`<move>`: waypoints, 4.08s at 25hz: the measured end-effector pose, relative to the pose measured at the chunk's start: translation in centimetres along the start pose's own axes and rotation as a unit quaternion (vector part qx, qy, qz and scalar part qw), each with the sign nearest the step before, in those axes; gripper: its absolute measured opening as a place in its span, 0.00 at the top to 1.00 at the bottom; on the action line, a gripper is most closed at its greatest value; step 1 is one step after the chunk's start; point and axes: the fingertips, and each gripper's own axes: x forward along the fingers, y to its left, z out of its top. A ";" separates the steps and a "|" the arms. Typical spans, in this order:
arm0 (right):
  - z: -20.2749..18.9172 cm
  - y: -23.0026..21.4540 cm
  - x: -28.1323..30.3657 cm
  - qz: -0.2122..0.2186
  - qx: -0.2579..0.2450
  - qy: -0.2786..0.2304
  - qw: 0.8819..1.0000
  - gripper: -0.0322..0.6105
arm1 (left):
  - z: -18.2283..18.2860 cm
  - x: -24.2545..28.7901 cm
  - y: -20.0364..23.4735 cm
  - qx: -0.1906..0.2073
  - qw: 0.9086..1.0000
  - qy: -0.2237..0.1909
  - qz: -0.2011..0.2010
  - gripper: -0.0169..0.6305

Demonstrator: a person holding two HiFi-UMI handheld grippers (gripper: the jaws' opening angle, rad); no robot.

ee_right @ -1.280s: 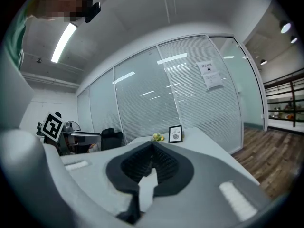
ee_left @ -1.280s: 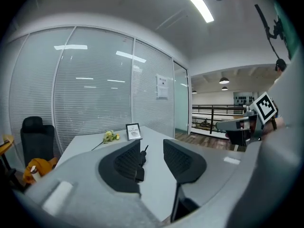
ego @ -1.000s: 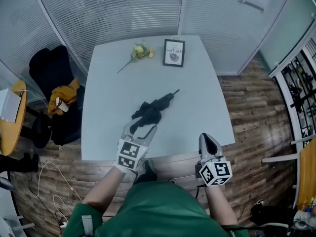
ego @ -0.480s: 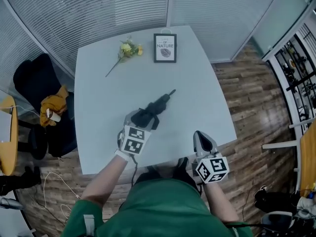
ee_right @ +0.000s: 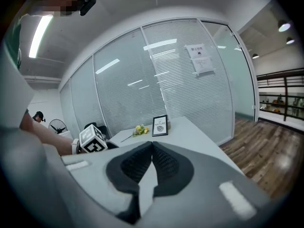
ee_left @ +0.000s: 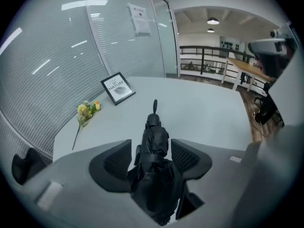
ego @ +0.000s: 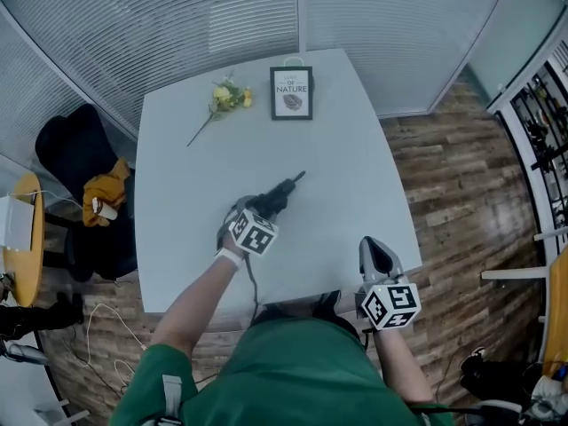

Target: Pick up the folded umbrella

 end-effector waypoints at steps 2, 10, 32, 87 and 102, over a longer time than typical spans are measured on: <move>0.2 -2.2 -0.6 -0.015 0.003 0.002 1.000 0.95 | -1.1 2.1 -0.5 0.004 0.999 0.040 -0.003 0.54; -1.8 -8.2 -2.8 -0.043 0.017 0.039 0.998 0.95 | -4.4 7.2 -0.3 -0.032 0.991 0.129 -0.003 0.50; -3.9 -7.7 -4.6 -0.068 0.052 0.044 0.995 0.95 | -5.8 9.8 1.5 -0.028 0.984 0.156 -0.078 0.47; 14.4 10.2 0.8 0.112 -0.074 -0.141 0.981 0.95 | 8.9 -28.2 2.9 -0.401 0.760 -0.452 -0.238 0.53; 18.8 9.0 -1.2 0.065 -0.163 -0.223 0.959 0.95 | 8.5 -28.5 3.3 -0.403 0.760 -0.466 -0.208 0.53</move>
